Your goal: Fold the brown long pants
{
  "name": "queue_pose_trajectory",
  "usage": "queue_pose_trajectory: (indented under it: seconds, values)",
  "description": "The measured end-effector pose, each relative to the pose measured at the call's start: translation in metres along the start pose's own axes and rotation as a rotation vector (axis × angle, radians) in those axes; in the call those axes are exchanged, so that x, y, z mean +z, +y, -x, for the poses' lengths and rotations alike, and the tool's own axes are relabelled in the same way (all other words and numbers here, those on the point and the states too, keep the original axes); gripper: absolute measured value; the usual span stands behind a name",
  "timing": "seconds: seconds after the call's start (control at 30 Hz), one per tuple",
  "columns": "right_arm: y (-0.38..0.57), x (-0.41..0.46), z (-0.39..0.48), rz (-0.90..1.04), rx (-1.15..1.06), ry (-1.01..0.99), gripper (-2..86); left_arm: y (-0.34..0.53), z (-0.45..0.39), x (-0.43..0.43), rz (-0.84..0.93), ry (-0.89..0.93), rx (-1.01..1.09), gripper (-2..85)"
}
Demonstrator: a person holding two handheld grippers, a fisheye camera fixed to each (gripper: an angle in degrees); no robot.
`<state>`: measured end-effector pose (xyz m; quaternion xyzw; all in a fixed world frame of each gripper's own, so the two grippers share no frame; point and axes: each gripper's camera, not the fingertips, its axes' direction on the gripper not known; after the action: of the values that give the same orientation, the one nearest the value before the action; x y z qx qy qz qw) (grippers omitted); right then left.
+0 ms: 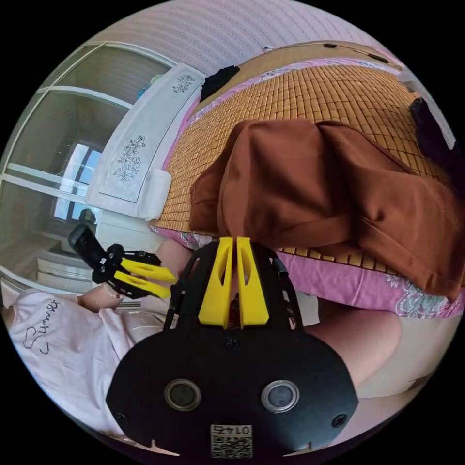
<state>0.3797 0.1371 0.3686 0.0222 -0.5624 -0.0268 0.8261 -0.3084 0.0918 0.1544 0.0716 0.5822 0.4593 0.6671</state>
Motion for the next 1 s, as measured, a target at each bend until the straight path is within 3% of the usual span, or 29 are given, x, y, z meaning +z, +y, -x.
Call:
queue_pose_trajectory:
  seconds: [0.2,0.37,0.47,0.57,0.77,0.9,1.0]
  values:
    - [0.033,-0.129,-0.012,-0.315,0.065,0.192,0.6,-0.004,0.122,-0.043,-0.063,-0.419,-0.437,9.4]
    - [0.047,-0.206,-0.009,-0.454,0.092,0.361,0.5,-0.029,0.190,-0.002,0.126,-0.385,-0.695,14.0]
    - [0.046,-0.230,-0.003,-0.485,0.088,0.426,0.5,-0.046,0.180,0.006,0.176,-0.446,-0.622,11.3]
    - [0.040,-0.248,0.007,-0.532,0.071,0.475,0.4,-0.069,0.166,-0.006,0.166,-0.420,-0.528,2.4]
    - [0.047,-0.284,0.031,-0.689,0.007,0.608,0.3,-0.091,0.112,-0.134,-0.188,-0.427,-0.371,-0.1]
    - [0.084,-0.275,0.030,-0.700,-0.106,0.599,0.2,-0.012,0.075,-0.221,-0.351,-0.617,-0.367,-0.6]
    - [0.107,-0.230,0.012,-0.469,-0.064,0.548,-0.1,0.081,0.066,-0.237,-0.358,-0.705,-0.545,-0.9]
